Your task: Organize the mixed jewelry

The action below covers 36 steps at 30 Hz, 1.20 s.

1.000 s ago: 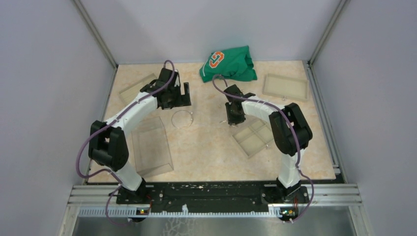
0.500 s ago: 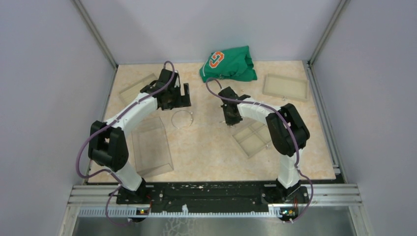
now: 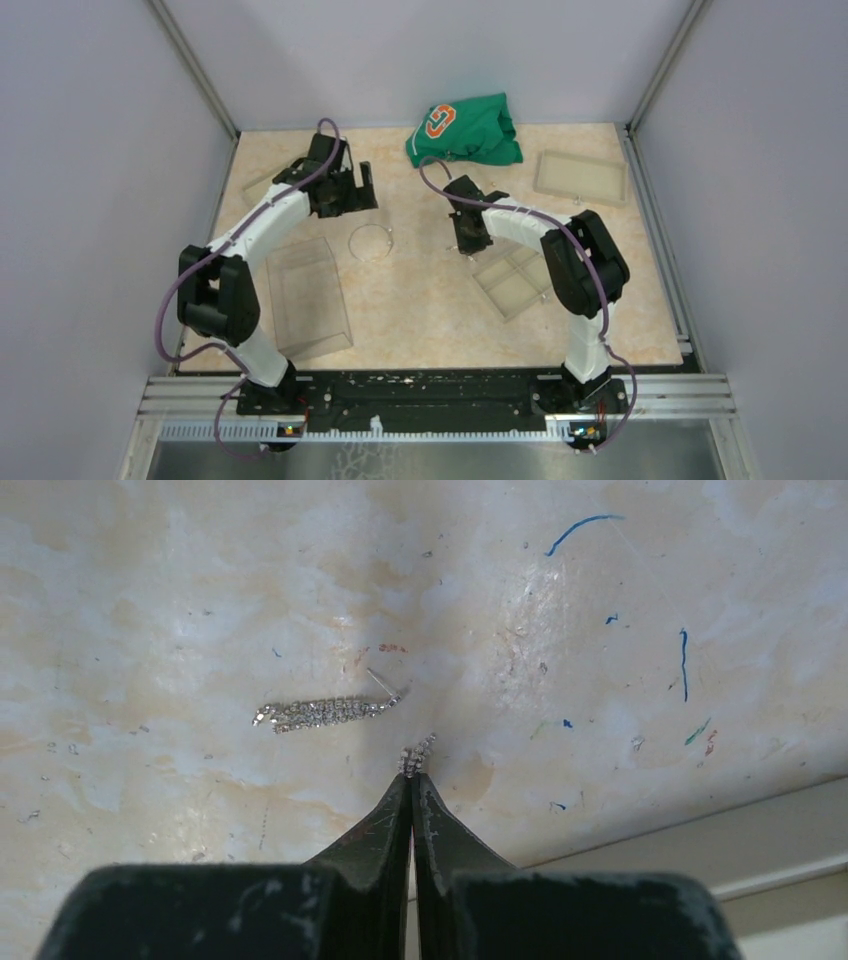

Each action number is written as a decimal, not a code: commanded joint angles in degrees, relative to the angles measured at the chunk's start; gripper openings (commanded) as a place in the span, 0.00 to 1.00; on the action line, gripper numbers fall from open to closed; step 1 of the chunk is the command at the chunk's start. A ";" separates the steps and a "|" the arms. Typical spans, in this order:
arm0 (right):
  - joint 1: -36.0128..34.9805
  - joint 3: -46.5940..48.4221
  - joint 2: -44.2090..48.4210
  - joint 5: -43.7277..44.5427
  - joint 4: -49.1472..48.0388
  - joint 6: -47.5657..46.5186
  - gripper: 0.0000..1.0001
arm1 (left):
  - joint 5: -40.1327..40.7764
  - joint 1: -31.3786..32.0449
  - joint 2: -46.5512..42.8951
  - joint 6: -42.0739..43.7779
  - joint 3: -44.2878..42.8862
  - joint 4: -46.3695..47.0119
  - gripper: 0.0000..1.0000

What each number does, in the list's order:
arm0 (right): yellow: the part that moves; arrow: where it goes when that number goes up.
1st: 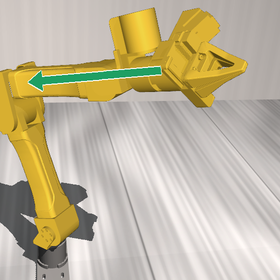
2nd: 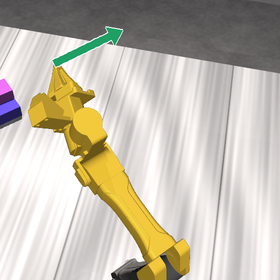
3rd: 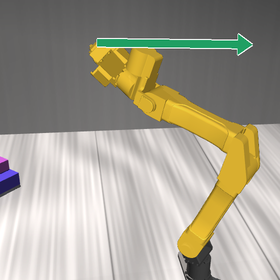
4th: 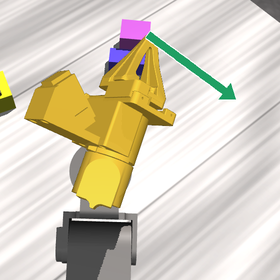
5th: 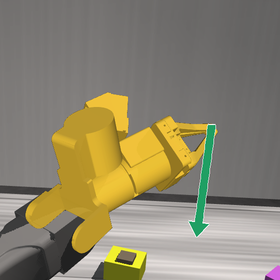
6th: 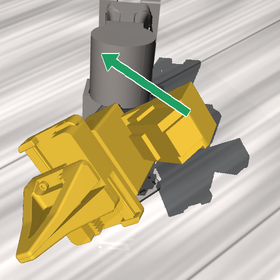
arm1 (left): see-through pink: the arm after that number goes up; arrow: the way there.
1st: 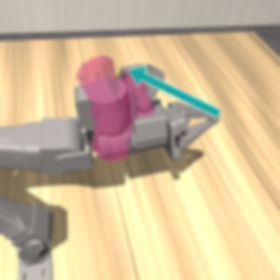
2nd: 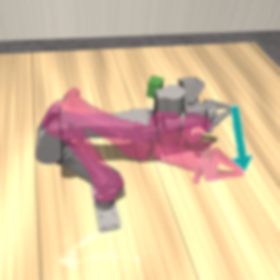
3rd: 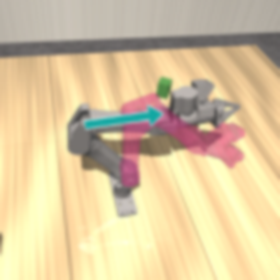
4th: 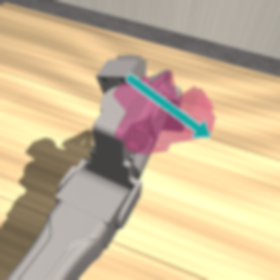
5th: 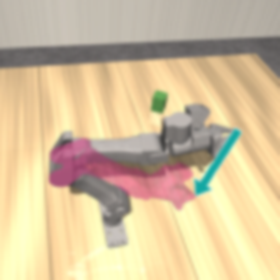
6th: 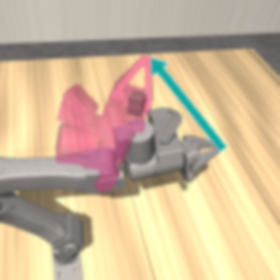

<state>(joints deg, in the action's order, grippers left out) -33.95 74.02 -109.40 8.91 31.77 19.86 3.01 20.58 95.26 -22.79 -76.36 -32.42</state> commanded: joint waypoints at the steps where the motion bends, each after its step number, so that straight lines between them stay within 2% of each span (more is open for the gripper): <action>1: -1.03 2.97 2.03 -0.23 0.51 1.83 0.00 | -0.95 -7.10 4.14 0.86 -6.99 0.03 0.98; 5: -1.02 2.89 3.13 -0.55 0.14 3.02 0.00 | -2.02 -11.49 13.03 1.12 -16.29 -0.57 0.98; 14: -1.03 1.31 5.10 -1.00 -0.30 4.19 0.00 | -2.69 -15.72 30.66 4.49 -34.95 0.50 0.98; 19: -1.02 1.02 5.36 -1.14 0.33 4.91 0.00 | -3.92 -16.07 36.33 6.30 -38.13 3.94 0.98; 23: -0.98 1.02 5.47 -1.37 0.42 5.18 0.00 | -5.99 -16.11 38.22 6.04 -37.88 5.66 0.93; 26: -0.96 1.52 5.11 -1.35 0.75 5.22 0.00 | -7.34 -16.01 38.57 5.91 -36.77 6.91 0.84; 32: -1.03 3.00 3.91 -1.39 1.39 5.11 0.00 | -8.70 -15.37 37.79 6.61 -34.08 7.26 0.49; 36: -1.03 3.69 3.33 -1.33 1.45 4.96 0.00 | -10.79 -14.12 35.99 6.61 -30.65 7.73 0.33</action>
<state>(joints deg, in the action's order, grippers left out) -33.98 74.39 -107.20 7.64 33.15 24.27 -4.43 5.10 133.64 -16.71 -110.26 -25.45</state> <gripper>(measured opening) 0.004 0.382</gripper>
